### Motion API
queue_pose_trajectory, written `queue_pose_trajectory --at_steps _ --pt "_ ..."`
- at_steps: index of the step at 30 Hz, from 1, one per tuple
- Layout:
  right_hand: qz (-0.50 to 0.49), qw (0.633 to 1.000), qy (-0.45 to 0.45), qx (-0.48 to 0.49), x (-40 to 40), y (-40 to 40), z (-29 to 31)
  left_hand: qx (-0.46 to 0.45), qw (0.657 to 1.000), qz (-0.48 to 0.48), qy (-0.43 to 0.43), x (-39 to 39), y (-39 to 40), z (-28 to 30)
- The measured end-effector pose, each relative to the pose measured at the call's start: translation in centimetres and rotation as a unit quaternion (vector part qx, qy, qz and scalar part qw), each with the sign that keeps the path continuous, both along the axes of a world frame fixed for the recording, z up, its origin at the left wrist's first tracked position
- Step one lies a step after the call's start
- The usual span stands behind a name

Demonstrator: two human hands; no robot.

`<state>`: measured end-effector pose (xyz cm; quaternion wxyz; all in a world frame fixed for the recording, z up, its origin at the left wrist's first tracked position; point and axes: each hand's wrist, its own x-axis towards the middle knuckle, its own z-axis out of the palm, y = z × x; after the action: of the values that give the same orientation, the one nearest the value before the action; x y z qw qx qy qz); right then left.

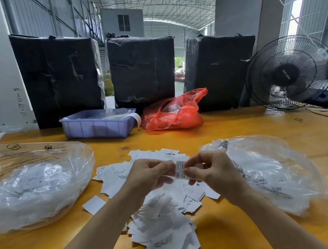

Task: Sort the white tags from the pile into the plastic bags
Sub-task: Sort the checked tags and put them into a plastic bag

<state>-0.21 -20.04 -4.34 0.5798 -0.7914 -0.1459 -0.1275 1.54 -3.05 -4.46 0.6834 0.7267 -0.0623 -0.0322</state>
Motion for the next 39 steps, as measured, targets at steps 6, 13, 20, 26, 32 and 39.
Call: queue_pose_trajectory --at_steps 6,13,20,26,32,39 --pt "0.034 0.999 0.029 -0.012 -0.2 0.2 0.0 0.016 1.0 -0.005 -0.01 -0.1 0.0 -0.1" --pt "0.045 0.998 0.049 -0.016 -0.2 -0.1 0.0 0.039 0.999 -0.034 -0.011 -0.3 -0.3 -0.3" --pt "0.029 0.998 0.058 -0.024 0.0 0.1 -0.3 -0.039 0.999 -0.01 0.023 -0.2 -0.4 -0.3" --pt "-0.004 1.0 0.016 0.009 0.2 0.0 -0.3 -0.109 0.992 -0.01 0.066 -0.5 -0.8 -0.1" --pt "-0.02 1.0 0.011 0.005 0.1 0.9 -0.9 -0.131 0.987 0.063 0.072 -0.5 -1.4 -0.5" --pt "-0.071 0.991 0.026 0.113 0.1 1.5 -1.4 -0.17 0.971 0.115 0.119 -0.8 -1.7 -0.5"
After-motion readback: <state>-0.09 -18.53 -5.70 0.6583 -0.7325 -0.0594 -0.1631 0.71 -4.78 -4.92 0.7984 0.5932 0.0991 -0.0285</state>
